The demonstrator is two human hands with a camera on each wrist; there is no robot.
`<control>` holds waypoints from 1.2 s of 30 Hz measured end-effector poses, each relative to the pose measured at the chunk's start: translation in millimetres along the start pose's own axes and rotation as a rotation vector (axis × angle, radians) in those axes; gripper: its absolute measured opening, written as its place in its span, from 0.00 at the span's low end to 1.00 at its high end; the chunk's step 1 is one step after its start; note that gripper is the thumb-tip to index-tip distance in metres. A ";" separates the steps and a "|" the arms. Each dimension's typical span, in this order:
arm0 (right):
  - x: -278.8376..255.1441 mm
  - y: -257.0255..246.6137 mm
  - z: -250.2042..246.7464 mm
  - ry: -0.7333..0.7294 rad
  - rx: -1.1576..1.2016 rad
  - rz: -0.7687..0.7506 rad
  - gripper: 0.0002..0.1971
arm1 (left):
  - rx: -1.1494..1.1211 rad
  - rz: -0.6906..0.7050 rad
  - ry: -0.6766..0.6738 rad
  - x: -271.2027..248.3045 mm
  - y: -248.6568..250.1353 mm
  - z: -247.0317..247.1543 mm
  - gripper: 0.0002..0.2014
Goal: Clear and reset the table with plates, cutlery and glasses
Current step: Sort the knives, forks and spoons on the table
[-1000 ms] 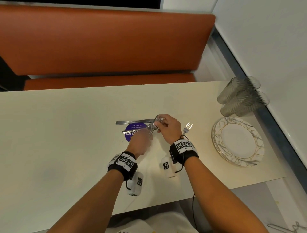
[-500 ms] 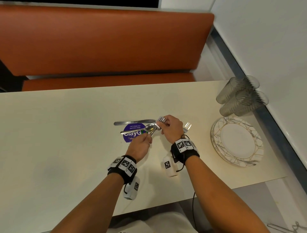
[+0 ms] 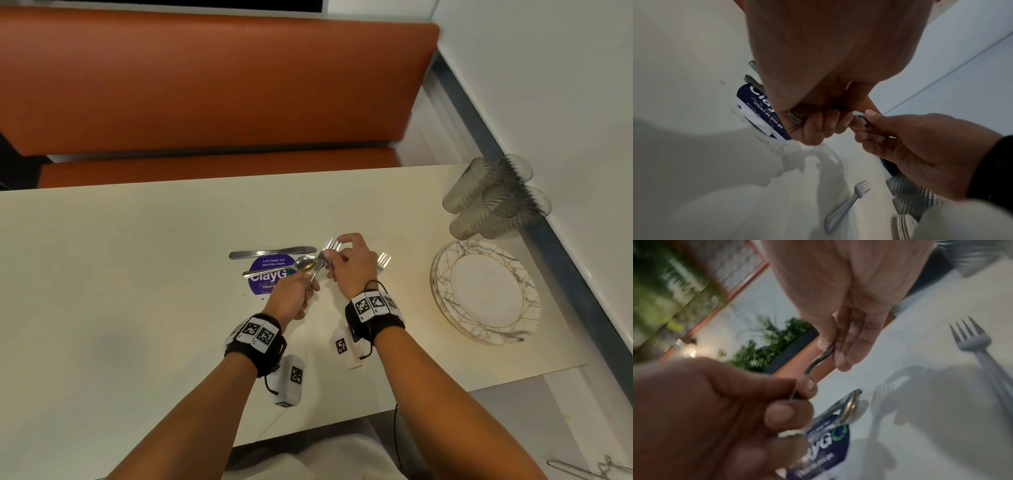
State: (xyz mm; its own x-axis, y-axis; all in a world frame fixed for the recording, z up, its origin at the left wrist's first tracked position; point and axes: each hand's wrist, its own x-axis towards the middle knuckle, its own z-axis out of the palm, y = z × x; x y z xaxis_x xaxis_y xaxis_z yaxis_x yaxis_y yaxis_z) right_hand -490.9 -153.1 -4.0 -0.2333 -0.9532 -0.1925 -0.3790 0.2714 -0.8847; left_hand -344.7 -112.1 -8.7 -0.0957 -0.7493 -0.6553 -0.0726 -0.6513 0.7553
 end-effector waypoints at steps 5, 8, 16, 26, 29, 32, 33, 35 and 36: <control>-2.2 -0.4 3.0 0.045 -0.084 -0.065 0.14 | -0.091 -0.081 -0.011 -2.4 7.3 3.5 0.12; -4.2 -2.8 1.8 0.033 -0.066 -0.096 0.14 | -0.112 -0.100 -0.030 -3.2 8.7 1.9 0.13; -2.8 -4.7 -0.4 0.004 0.013 -0.059 0.14 | -0.069 -0.046 -0.094 -3.3 7.0 -6.7 0.17; 15.4 13.7 -14.5 0.005 0.034 0.068 0.10 | 0.211 0.077 0.048 3.8 0.5 1.1 0.14; 31.4 42.9 -38.0 0.134 -0.168 0.085 0.09 | 0.278 0.108 0.082 8.0 -3.8 -1.6 0.14; 46.3 69.5 -59.6 0.112 -0.415 0.150 0.18 | 0.310 0.106 0.110 13.1 -8.1 -2.7 0.15; 49.9 75.7 -63.6 0.094 -0.467 0.184 0.22 | 0.311 0.100 0.116 14.6 -8.8 -2.7 0.15; 53.8 83.2 -67.7 0.049 -0.535 0.227 0.28 | 0.310 0.092 0.119 17.2 -10.0 -2.7 0.15; 54.5 83.5 -68.5 0.030 -0.564 0.238 0.29 | 0.310 0.093 0.119 18.0 -10.4 -2.4 0.15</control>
State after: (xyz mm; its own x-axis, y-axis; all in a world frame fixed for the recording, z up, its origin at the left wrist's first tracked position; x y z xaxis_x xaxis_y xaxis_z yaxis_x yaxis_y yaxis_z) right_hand -596.6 -173.3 -59.3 -0.3920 -0.8557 -0.3378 -0.7267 0.5132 -0.4566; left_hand -343.3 -119.1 -28.4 -0.0010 -0.8241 -0.5665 -0.3694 -0.5261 0.7660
